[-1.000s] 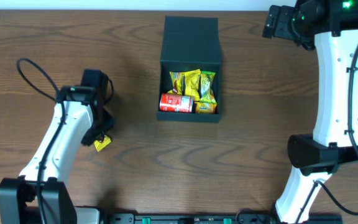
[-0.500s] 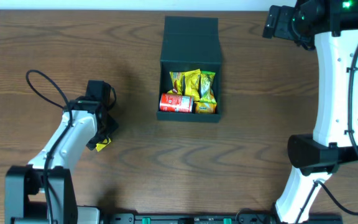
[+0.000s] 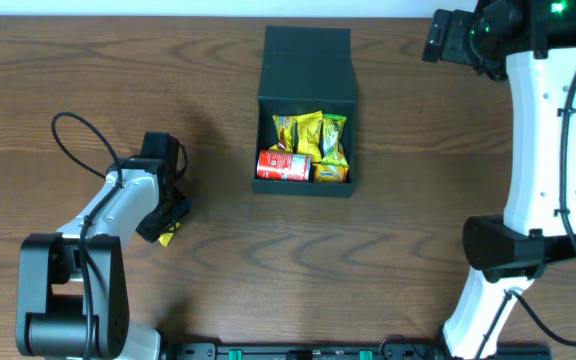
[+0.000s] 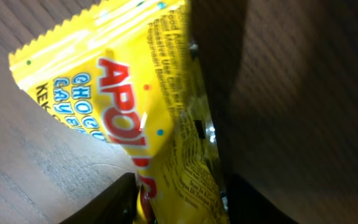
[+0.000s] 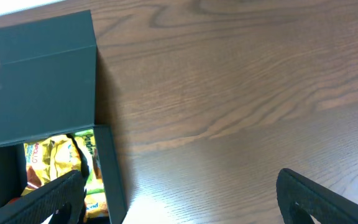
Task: Pack container
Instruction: 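Withdraw the left gripper and grasp the last yellow Apollo packet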
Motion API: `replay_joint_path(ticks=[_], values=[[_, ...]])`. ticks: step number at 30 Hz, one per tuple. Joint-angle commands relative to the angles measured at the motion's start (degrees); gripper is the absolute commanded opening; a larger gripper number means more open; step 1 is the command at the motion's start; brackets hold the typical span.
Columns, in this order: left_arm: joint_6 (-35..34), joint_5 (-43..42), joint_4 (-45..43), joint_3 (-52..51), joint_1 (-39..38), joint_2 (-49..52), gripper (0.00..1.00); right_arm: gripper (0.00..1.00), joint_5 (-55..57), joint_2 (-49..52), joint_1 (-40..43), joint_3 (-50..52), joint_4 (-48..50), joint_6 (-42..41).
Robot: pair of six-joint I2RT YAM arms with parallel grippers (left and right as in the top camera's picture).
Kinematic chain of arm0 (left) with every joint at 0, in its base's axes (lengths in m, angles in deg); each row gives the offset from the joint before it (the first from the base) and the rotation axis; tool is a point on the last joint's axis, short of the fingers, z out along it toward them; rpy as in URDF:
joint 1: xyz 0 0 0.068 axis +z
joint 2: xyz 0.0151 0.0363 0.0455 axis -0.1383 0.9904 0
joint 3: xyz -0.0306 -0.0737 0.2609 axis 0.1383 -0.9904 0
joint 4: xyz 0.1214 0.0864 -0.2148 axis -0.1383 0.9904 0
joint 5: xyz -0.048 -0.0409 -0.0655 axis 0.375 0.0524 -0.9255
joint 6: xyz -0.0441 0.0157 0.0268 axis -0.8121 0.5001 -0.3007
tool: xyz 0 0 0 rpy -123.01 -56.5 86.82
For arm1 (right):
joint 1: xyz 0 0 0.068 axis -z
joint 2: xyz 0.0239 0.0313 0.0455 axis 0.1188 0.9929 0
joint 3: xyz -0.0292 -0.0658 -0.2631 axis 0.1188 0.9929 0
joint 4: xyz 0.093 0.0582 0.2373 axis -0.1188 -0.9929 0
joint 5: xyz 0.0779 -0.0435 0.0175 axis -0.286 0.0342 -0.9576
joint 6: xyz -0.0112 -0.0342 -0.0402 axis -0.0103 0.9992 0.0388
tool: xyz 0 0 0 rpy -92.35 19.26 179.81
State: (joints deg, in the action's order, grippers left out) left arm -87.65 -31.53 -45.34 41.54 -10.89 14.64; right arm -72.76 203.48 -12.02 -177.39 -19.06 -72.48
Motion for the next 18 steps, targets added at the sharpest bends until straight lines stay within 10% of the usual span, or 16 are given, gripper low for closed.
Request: replay_joint_path(ticks=[1, 18], values=[[2.16, -1.05, 0.74, 1.86, 0.59, -0.04, 0.42, 0.98, 0.52, -0.11, 0.31, -0.15, -0.13, 0.83], [17.59, -2.75, 5.66, 24.83, -3.74, -0.04, 0.06, 0.99, -0.04, -0.11, 0.31, -0.15, 0.2, 0.85]])
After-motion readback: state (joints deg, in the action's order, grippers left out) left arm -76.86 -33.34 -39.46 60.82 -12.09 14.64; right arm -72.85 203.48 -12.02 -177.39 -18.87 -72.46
